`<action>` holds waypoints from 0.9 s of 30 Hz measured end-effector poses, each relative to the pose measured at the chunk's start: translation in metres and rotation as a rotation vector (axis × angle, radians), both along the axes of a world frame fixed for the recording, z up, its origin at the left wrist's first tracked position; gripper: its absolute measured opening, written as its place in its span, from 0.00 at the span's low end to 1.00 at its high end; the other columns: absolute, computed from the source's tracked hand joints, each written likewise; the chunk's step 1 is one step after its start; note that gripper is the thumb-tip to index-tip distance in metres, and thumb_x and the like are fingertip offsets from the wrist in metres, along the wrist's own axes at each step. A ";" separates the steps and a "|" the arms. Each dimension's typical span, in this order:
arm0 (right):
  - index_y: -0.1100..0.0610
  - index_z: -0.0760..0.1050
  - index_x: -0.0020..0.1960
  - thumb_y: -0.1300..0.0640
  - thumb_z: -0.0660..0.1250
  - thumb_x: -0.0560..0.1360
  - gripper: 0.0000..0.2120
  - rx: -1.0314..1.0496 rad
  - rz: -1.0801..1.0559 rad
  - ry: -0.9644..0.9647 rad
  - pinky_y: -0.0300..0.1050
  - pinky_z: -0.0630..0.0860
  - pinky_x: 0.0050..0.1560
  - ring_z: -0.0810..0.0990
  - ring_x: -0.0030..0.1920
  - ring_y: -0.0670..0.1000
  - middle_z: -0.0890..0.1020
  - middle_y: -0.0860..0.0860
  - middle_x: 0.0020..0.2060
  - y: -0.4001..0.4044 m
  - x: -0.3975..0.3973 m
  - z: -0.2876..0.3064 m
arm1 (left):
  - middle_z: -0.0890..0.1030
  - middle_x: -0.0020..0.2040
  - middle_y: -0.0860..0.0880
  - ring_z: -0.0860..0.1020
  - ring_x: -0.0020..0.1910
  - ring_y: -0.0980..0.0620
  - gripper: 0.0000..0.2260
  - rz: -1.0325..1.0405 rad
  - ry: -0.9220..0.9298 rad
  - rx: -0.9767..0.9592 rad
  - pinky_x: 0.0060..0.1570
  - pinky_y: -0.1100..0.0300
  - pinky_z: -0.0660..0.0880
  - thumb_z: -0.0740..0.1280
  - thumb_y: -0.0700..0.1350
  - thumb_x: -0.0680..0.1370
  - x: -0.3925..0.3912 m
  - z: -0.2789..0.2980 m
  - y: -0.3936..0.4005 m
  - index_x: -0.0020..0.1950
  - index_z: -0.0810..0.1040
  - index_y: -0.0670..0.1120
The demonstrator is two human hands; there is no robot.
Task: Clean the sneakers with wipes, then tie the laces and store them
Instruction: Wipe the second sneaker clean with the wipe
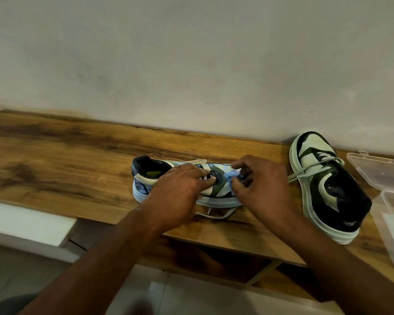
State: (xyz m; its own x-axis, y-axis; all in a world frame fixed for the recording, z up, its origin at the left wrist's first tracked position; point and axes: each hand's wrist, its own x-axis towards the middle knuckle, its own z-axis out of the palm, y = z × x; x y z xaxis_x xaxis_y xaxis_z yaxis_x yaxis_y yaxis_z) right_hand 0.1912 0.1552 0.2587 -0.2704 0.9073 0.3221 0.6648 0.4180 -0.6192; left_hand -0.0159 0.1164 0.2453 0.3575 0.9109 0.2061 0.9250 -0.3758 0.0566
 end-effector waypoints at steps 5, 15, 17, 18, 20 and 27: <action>0.53 0.88 0.48 0.61 0.77 0.70 0.08 -0.090 -0.088 -0.004 0.35 0.79 0.39 0.81 0.37 0.40 0.86 0.46 0.39 0.008 0.020 0.010 | 0.78 0.72 0.50 0.72 0.74 0.49 0.32 -0.084 0.072 0.056 0.79 0.44 0.59 0.80 0.40 0.70 -0.015 0.001 0.001 0.72 0.77 0.54; 0.51 0.88 0.50 0.61 0.78 0.71 0.09 -0.070 0.125 -0.086 0.25 0.72 0.38 0.77 0.35 0.36 0.87 0.45 0.42 -0.011 -0.001 0.004 | 0.65 0.81 0.52 0.56 0.82 0.54 0.39 0.036 -0.210 -0.009 0.81 0.54 0.40 0.70 0.65 0.73 0.020 -0.008 -0.015 0.80 0.68 0.50; 0.50 0.88 0.50 0.61 0.78 0.71 0.09 -0.094 0.064 -0.088 0.26 0.71 0.35 0.77 0.35 0.36 0.87 0.45 0.43 0.002 0.009 0.006 | 0.65 0.81 0.50 0.57 0.82 0.53 0.37 0.054 -0.225 0.004 0.81 0.54 0.40 0.67 0.68 0.76 0.027 -0.012 -0.015 0.79 0.69 0.48; 0.50 0.88 0.50 0.60 0.79 0.71 0.09 -0.105 0.027 -0.084 0.26 0.70 0.36 0.78 0.36 0.37 0.87 0.46 0.43 0.008 0.013 0.006 | 0.66 0.81 0.50 0.57 0.82 0.52 0.37 0.066 -0.241 0.006 0.81 0.54 0.39 0.66 0.68 0.77 0.031 -0.013 -0.015 0.79 0.70 0.48; 0.50 0.88 0.51 0.59 0.78 0.72 0.09 -0.118 -0.018 -0.069 0.31 0.72 0.37 0.79 0.37 0.39 0.88 0.47 0.44 0.013 0.016 0.004 | 0.67 0.80 0.49 0.57 0.82 0.52 0.36 0.079 -0.270 -0.006 0.79 0.58 0.35 0.67 0.67 0.77 0.034 -0.012 -0.013 0.78 0.71 0.47; 0.46 0.87 0.51 0.61 0.77 0.71 0.12 -0.100 0.233 -0.256 0.26 0.67 0.36 0.75 0.35 0.36 0.87 0.43 0.44 -0.007 -0.001 0.014 | 0.65 0.81 0.50 0.56 0.82 0.52 0.33 0.055 -0.326 -0.068 0.79 0.58 0.36 0.71 0.63 0.76 0.030 -0.010 -0.009 0.78 0.72 0.51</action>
State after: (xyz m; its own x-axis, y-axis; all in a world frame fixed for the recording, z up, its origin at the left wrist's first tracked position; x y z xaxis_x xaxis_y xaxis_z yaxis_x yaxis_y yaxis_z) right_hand 0.1901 0.1480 0.2726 -0.5340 0.8354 0.1302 0.6977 0.5223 -0.4903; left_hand 0.0144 0.1077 0.2356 0.2329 0.9425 0.2398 0.8728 -0.3113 0.3758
